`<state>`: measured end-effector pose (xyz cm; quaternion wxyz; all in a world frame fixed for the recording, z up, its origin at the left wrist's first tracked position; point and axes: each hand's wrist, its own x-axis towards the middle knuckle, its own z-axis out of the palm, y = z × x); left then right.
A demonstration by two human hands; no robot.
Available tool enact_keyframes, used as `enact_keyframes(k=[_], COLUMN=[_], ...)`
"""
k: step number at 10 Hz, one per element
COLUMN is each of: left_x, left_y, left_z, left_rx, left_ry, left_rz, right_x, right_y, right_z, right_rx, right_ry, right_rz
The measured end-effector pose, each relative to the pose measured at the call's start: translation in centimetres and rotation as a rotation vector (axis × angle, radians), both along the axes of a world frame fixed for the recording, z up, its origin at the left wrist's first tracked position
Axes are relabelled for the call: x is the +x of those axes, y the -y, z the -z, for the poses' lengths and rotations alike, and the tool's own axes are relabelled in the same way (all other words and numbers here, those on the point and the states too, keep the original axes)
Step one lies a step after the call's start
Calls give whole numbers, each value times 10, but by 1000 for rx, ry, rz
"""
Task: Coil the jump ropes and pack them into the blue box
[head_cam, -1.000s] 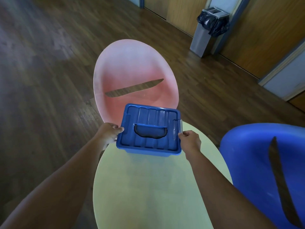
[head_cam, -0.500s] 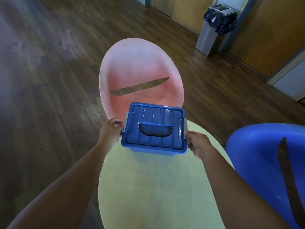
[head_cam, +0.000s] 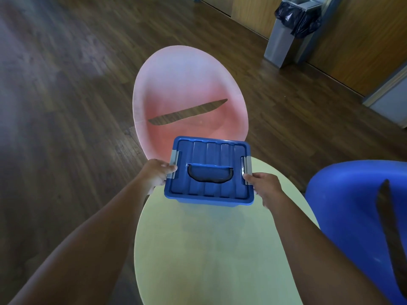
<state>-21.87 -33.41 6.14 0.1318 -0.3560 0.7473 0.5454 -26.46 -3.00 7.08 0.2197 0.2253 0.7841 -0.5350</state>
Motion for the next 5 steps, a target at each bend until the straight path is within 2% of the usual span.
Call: enact_keyframes(k=[2,4,5], left_x=[4,14,21], left_y=[0,-7,-9], left_z=[0,-13,-16], left_rx=[-211,-517,-578], left_ry=[-38,-5,-98], left_rz=[99,264,261], right_x=[1,5,16], right_y=[3,3,-4], right_z=[-2,-10,-17], right_rx=[44,265,351], right_ry=[-21,-116,-184], right_rz=[-5,-118,-132])
